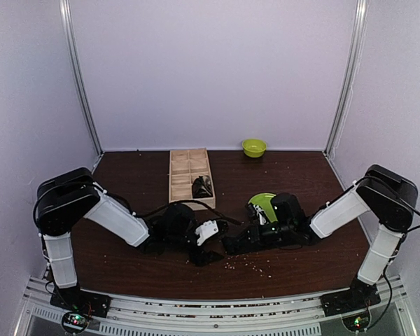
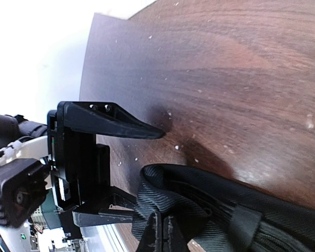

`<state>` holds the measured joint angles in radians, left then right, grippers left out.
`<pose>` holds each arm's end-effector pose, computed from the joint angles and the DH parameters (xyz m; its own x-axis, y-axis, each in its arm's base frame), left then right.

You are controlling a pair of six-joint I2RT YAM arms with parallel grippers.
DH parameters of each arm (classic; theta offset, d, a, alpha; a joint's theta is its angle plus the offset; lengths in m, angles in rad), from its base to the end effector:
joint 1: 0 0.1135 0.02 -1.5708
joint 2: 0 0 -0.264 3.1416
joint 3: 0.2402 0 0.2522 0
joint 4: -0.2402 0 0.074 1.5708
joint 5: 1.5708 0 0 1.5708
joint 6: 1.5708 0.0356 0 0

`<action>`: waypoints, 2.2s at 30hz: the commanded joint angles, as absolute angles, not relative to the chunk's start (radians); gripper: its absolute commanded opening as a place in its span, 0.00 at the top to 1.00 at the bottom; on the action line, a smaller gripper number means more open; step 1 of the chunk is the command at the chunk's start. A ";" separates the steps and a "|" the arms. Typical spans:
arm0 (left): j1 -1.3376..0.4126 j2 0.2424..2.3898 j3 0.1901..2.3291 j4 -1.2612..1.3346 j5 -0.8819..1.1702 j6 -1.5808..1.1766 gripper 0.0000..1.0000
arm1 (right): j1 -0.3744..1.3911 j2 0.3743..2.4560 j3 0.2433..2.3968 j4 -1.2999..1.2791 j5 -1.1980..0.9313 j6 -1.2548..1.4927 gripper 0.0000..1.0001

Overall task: Roll the ties
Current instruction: Roll the tie at the center of the board.

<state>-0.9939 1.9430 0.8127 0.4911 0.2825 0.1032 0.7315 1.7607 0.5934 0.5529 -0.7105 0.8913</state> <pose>0.1889 -0.3085 0.0989 -0.2281 0.5320 -0.8154 0.9556 0.2830 -0.0827 0.2105 0.2202 0.1128 -0.9720 -0.0801 -0.2210 -0.2337 0.4303 0.8719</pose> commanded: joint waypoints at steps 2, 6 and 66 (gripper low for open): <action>-0.997 1.975 0.762 0.784 0.278 0.000 0.21 | 0.703 1.775 0.522 0.595 -0.708 0.941 1.00; -1.008 2.019 0.769 0.844 0.258 -0.033 0.21 | 0.685 1.776 0.494 0.609 -0.710 0.939 1.00; -1.019 2.075 1.041 0.098 0.383 0.171 0.66 | 0.735 1.584 0.589 0.300 -0.646 0.851 0.55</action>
<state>-1.0271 2.0571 1.0557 0.2798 0.3630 0.1440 0.7136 1.5288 0.5610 0.3393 -0.6289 0.8585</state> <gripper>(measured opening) 0.343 0.468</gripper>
